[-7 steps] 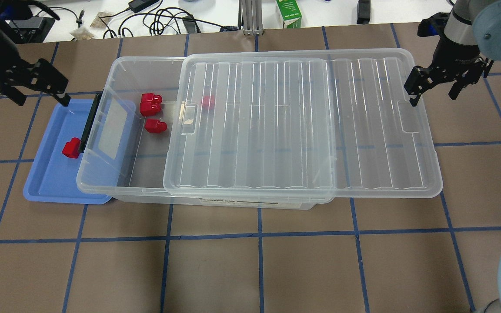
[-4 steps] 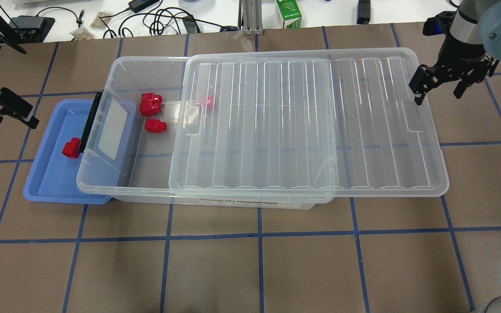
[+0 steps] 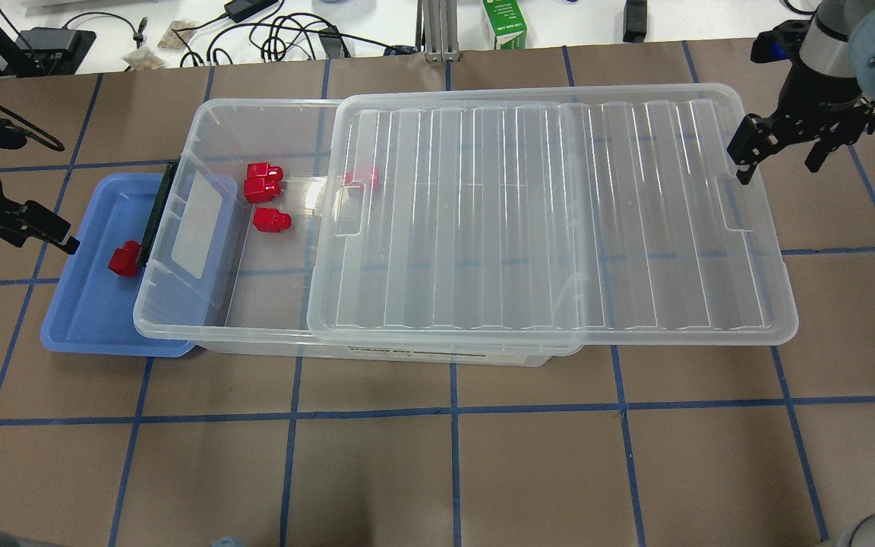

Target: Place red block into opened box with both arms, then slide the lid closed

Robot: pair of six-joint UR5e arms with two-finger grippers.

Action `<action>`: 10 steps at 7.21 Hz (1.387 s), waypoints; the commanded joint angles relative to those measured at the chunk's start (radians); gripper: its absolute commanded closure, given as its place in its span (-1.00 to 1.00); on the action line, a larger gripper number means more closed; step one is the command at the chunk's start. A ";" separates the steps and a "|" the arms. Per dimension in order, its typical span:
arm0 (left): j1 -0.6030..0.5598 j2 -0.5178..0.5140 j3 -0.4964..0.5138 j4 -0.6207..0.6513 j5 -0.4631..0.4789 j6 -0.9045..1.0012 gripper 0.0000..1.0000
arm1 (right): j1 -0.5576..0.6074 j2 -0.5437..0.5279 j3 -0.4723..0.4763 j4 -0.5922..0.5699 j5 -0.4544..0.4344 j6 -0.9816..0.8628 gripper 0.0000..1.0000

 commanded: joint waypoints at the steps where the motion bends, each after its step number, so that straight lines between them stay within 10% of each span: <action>1: 0.013 -0.083 -0.005 0.043 -0.047 0.009 -1.00 | 0.006 -0.021 -0.007 0.009 0.012 0.025 -1.00; 6: 0.007 -0.250 -0.004 0.213 -0.047 -0.106 -1.00 | 0.010 -0.238 -0.038 0.182 0.013 0.062 -1.00; 10: -0.044 -0.257 -0.005 0.212 -0.047 -0.179 -0.94 | -0.016 -0.179 -0.018 0.132 0.010 0.028 -1.00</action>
